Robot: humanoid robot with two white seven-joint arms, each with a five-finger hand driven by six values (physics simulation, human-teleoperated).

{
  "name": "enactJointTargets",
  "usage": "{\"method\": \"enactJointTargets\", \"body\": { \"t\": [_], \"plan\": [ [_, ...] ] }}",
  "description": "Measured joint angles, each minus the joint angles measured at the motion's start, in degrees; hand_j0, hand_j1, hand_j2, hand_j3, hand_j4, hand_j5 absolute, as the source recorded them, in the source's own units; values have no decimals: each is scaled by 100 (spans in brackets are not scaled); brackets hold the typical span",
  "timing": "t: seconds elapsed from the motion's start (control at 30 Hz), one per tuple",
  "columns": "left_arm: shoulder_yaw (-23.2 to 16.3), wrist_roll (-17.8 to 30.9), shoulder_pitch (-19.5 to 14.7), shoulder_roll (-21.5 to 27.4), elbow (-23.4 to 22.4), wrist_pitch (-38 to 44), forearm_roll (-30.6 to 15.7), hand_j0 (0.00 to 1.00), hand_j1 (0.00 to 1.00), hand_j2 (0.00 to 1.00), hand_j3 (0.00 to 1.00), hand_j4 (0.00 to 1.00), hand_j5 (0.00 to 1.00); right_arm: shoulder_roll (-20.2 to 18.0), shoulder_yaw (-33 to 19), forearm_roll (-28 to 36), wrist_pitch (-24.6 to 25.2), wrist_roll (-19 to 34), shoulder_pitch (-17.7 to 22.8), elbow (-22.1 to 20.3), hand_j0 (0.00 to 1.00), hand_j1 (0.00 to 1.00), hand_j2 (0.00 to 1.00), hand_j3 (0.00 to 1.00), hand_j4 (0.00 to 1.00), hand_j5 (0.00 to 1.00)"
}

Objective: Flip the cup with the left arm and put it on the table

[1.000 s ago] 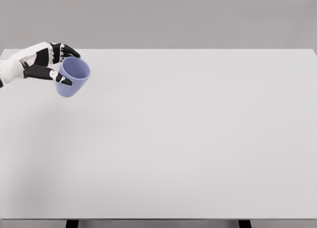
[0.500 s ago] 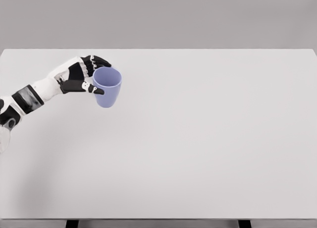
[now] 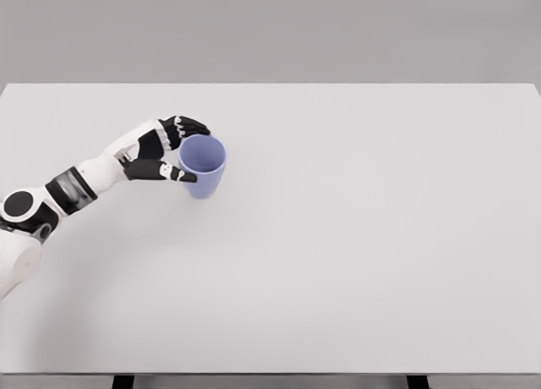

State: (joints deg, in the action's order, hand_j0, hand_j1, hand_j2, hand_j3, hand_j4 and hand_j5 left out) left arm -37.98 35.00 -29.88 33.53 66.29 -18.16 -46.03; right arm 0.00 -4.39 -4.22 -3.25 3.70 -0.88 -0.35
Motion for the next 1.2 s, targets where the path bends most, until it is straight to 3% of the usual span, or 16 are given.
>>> {"method": "enactJointTargets", "body": {
  "t": [0.1, 0.13, 0.63, 0.77, 0.87, 0.93, 1.0, 1.1, 1.2],
  "plan": [
    [3, 0, 0, -14, 5, -47, 53, 99, 99, 99, 99, 99, 99, 0, 0, 0, 0, -1, 0, 0, 100, 100, 100, 100, 100, 100],
    [4, 0, 0, -16, 4, -53, 64, 100, 100, 100, 100, 100, 100, 0, 0, 0, 0, -1, 0, 0, 100, 100, 100, 100, 100, 100],
    [47, 0, -167, 27, 161, -75, 49, 100, 100, 100, 100, 100, 100, 0, 0, 0, 0, 3, 0, 0, 100, 100, 100, 100, 100, 100],
    [63, 0, -290, 341, 411, -180, 36, 100, 100, 100, 100, 100, 100, 0, 0, 0, 0, 0, 0, 0, 100, 100, 100, 100, 100, 100],
    [70, 0, -439, 901, 493, -390, 60, 100, 100, 100, 100, 100, 100, 0, 0, 0, 0, 0, 0, 0, 100, 100, 100, 100, 100, 100],
    [74, 0, -615, 1419, 480, -602, 443, 100, 100, 100, 100, 100, 100, 0, 0, 0, 0, -1, 0, 0, 100, 100, 100, 100, 100, 100],
    [82, 0, -642, 1739, 422, -966, 1404, 100, 100, 100, 100, 100, 100, 0, 0, 0, 0, -1, 0, 0, 100, 100, 100, 100, 100, 100],
    [78, 1, -624, 1888, 363, -1413, 2752, 100, 100, 100, 100, 100, 100, 0, 0, 0, 0, -1, 0, 0, 100, 100, 100, 100, 100, 100],
    [70, 2, -606, 1895, 340, -1594, 3330, 100, 100, 100, 100, 100, 100, 0, 0, 0, 0, 0, 0, 0, 100, 100, 100, 100, 100, 100]
  ]
}}
